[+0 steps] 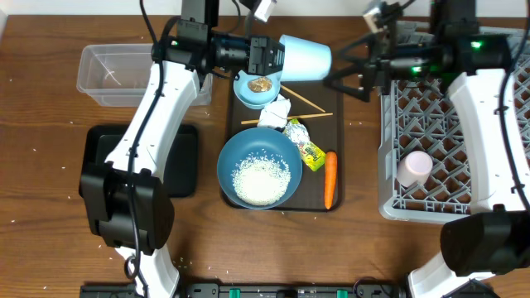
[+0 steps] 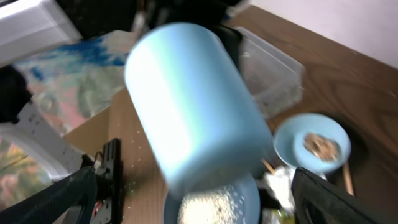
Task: Sort waste into correct bins and load items into the dishwasher rack
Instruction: 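Lift the blue cup and hand it to the right gripper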
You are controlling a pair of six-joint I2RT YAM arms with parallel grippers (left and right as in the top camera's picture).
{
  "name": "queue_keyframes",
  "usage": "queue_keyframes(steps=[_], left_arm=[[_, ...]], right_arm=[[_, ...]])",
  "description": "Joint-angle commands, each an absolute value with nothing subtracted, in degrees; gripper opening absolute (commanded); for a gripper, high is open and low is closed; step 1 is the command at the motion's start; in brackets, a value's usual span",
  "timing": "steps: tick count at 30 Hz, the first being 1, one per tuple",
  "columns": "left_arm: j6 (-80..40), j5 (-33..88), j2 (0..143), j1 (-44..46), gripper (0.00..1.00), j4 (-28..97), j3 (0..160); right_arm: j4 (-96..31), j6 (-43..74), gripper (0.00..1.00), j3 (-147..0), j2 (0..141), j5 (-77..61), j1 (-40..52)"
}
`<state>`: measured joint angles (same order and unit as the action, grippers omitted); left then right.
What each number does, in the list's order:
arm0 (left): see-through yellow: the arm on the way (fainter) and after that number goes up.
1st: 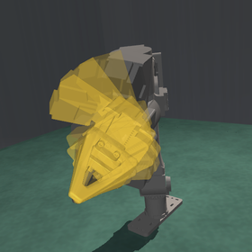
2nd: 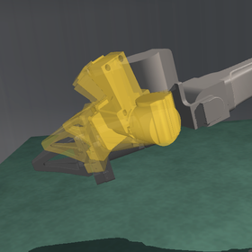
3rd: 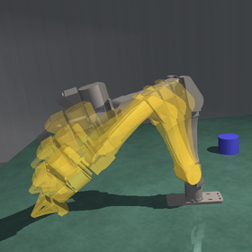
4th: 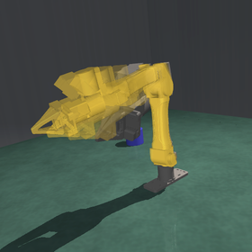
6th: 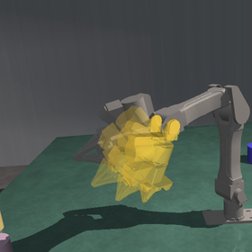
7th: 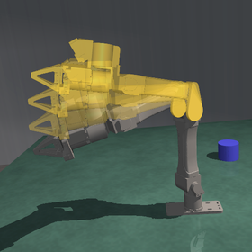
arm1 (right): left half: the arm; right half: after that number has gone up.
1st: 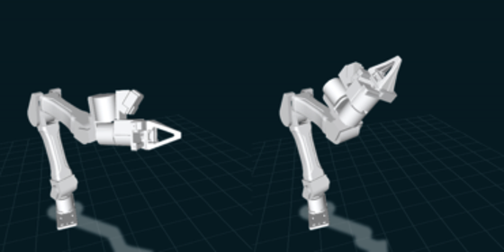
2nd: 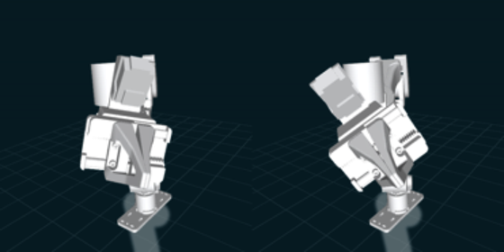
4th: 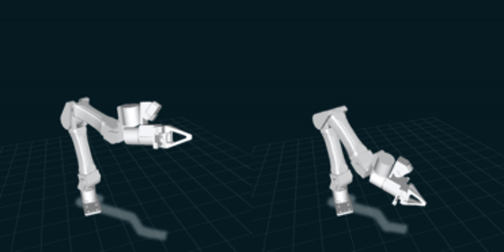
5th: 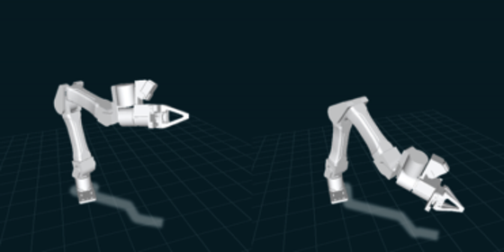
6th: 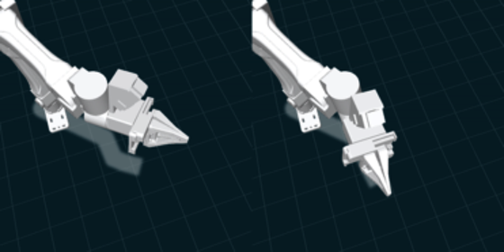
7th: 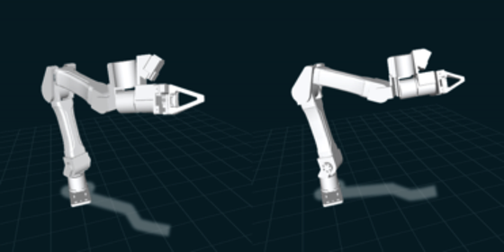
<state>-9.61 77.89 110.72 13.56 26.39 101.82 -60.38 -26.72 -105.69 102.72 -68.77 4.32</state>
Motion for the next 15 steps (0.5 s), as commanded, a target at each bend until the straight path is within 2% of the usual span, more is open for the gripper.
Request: queue_keyframes(steps=[1,5,10,15], left_arm=[[-8.38,83.13,111.26,13.80,0.06,26.04,101.41],[-8.38,84.38,111.26,13.80,0.06,26.02,101.41],[-8.38,86.06,111.26,13.80,0.06,25.85,101.41],[-8.38,86.56,111.26,13.96,0.06,25.82,101.41]], right_arm=[[-59.24,-28.29,0.91,-105.60,103.31,-72.03,6.02],[-58.87,-28.34,0.91,-105.60,103.31,-71.81,6.52],[-58.85,-28.36,0.85,-105.58,103.42,-71.85,6.59],[-58.00,-28.34,0.73,-105.58,103.85,-71.88,7.79]])
